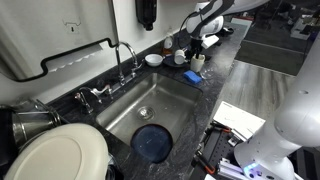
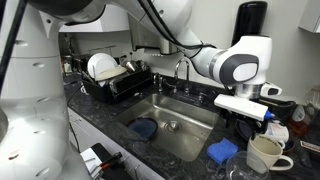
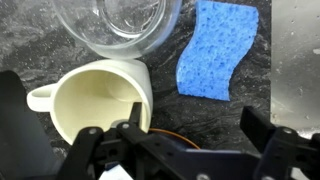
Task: Put the mug in the sink
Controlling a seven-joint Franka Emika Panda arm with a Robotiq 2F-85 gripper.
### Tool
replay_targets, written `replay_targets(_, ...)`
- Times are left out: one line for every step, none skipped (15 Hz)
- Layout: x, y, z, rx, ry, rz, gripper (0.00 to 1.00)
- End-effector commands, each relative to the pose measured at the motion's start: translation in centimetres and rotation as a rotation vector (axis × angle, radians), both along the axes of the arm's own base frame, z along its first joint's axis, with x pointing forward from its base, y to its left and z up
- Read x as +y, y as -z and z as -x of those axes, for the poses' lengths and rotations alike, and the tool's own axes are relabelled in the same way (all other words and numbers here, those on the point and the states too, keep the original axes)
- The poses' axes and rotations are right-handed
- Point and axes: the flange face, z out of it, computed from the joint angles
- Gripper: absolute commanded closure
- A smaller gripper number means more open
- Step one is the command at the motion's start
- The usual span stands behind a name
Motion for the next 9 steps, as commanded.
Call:
replay_targets(0.1, 0.0, -0.3, -0.095, -0.059, -0.001, 0.00)
replay_targets(0.1, -0.3, -0.5, -0.119, -0.064, 0.003, 0.00)
replay_targets(0.1, -0.5, -0.8, -0.140, -0.069, 0.009, 0.00)
replay_targets(0.0, -0.7, -1.0, -0.154, -0.072, 0.017, 0.00)
replay_targets(-0.2, -0.8, -1.2, -0.162, -0.075, 0.033, 0.00)
replay_targets(-0.5, -0.9, -1.3, -0.155, -0.075, 0.057, 0.00)
replay_targets(-1.0, -1.0, -1.1, -0.152, -0.077, 0.069, 0.00)
replay_targets(-1.4, -1.2, -1.0, -0.150, -0.075, 0.100, 0.00)
replay_targets(-2.0, -1.3, -0.8, -0.143, -0.071, 0.111, 0.00)
